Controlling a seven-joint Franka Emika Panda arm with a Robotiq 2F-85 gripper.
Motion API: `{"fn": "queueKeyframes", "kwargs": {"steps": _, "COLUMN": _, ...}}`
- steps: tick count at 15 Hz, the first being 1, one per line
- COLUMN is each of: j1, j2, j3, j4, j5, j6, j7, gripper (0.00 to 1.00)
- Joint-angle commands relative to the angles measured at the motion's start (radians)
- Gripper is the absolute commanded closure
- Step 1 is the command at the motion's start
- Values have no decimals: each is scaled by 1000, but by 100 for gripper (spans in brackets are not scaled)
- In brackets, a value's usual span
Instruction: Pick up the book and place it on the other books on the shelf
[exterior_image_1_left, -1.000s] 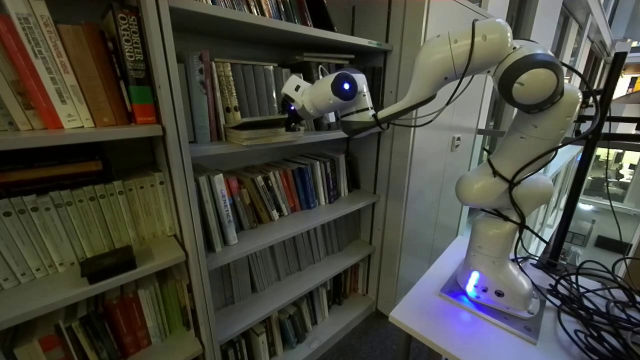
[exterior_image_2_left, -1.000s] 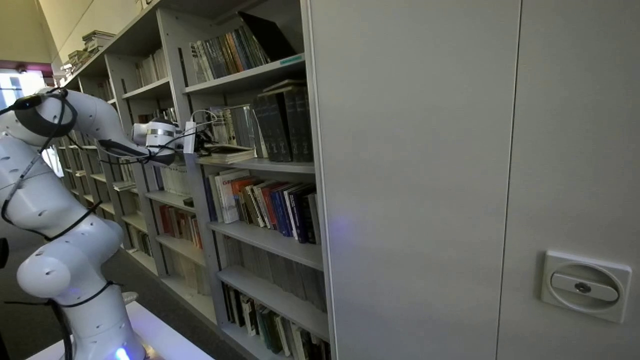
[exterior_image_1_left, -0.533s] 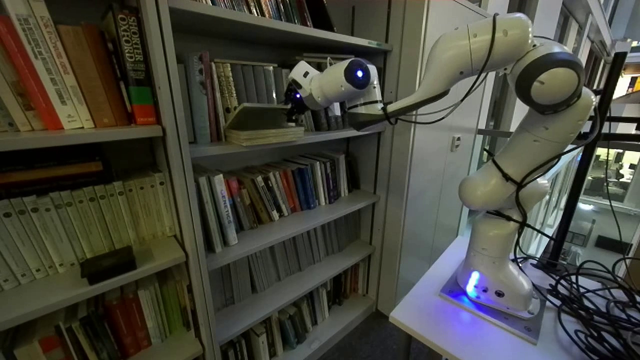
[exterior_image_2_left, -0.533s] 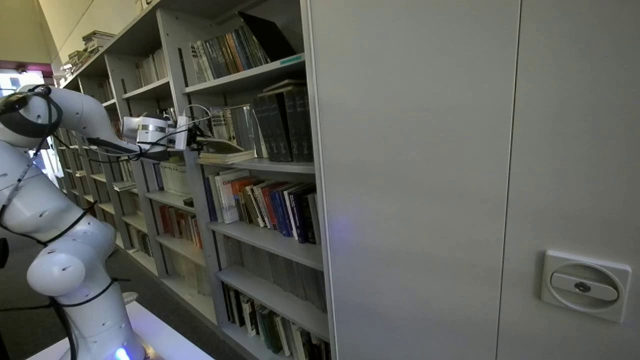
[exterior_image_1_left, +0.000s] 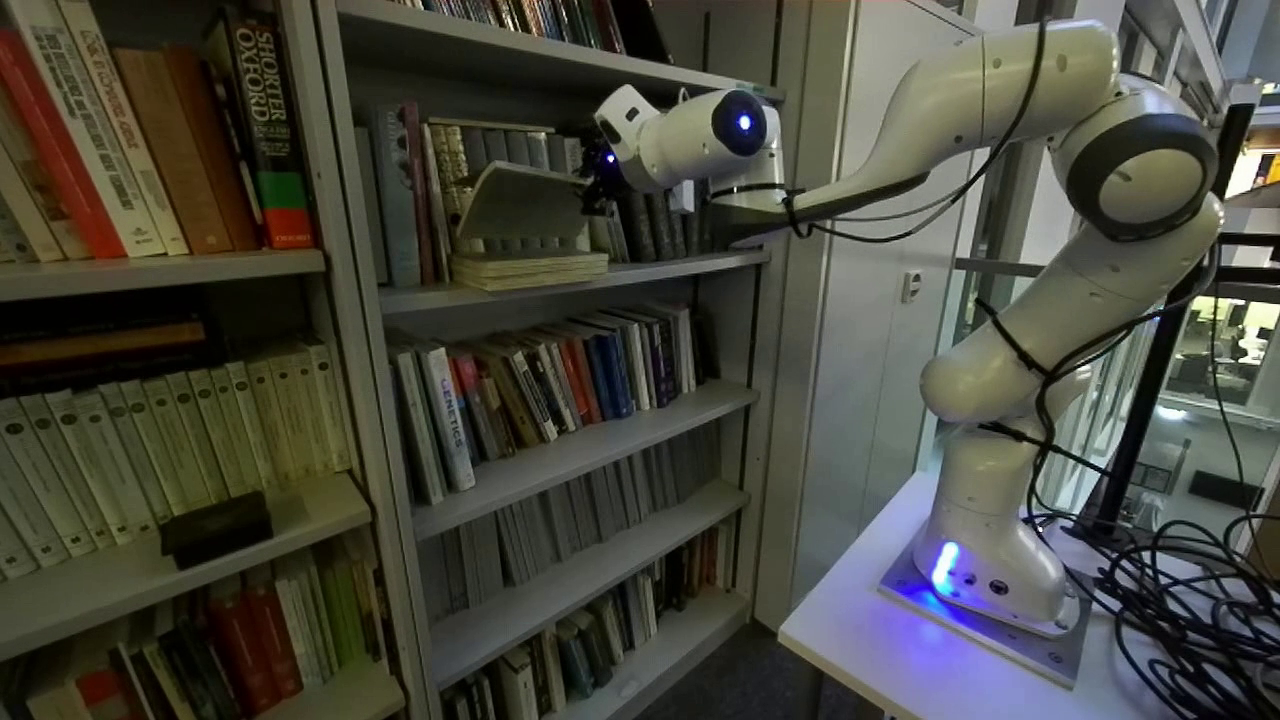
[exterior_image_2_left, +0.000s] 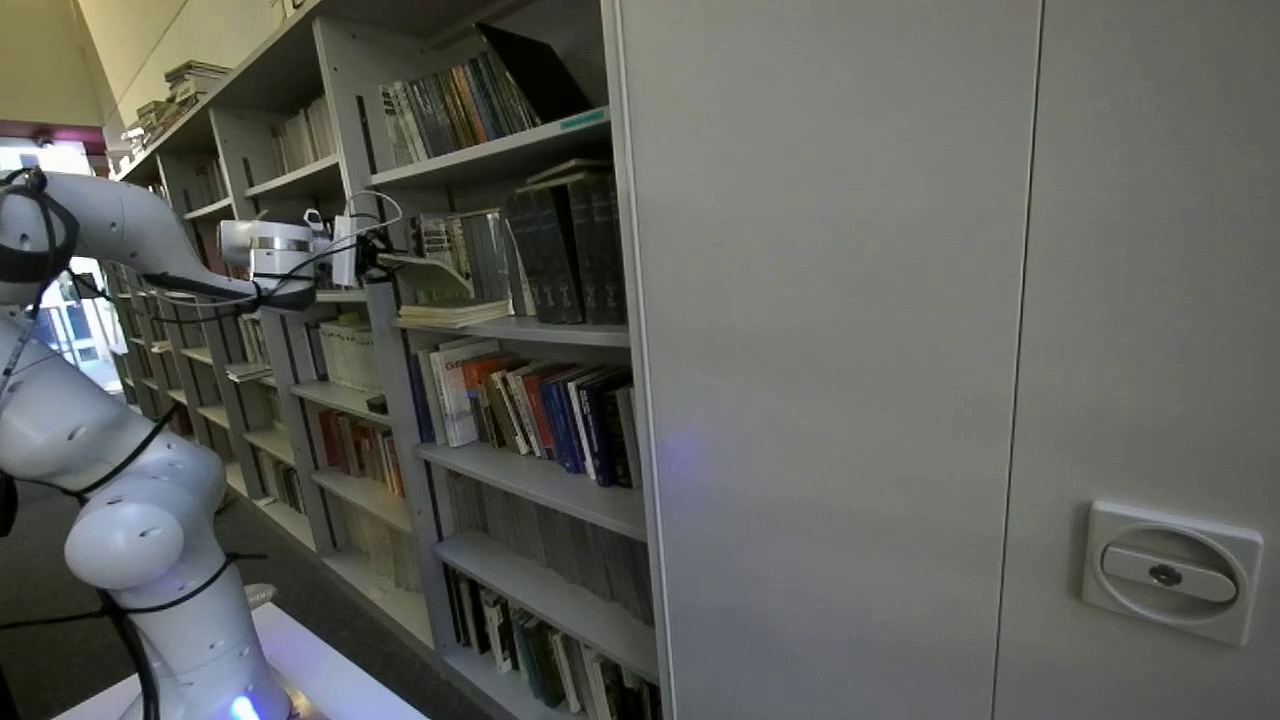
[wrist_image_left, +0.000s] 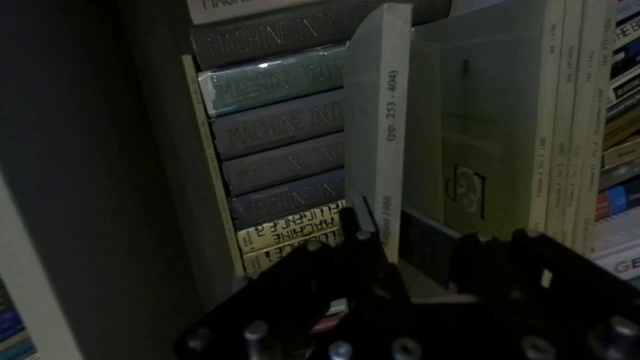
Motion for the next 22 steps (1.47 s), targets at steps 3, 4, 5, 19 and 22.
{"fn": "queueKeyframes", "kwargs": {"steps": 3, "j1": -22, "j2": -152, "j3": -48, "j4": 7, "j5": -53, "j6": 43, "j7": 171, "gripper": 96}}
{"fn": "queueKeyframes", "kwargs": {"steps": 4, "j1": -23, "j2": -166, "j3": -50, "j4": 10, "j5": -58, "j6": 41, "j7": 184, "gripper": 96}}
{"fn": "queueKeyframes", "kwargs": {"steps": 5, "j1": 46, "j2": -131, "j3": -85, "j4": 21, "j5": -143, "j6": -10, "j7": 238, "gripper": 96}}
{"fn": "queueKeyframes", "kwargs": {"steps": 19, "j1": -95, "j2": -277, "j3": -33, "j4": 52, "j5": -252, "j6": 28, "j7": 338, "gripper": 96}}
{"fn": "queueKeyframes", "kwargs": {"steps": 22, "j1": -101, "j2": -278, "j3": -30, "j4": 49, "j5": -269, "j6": 26, "j7": 349, "gripper": 96}}
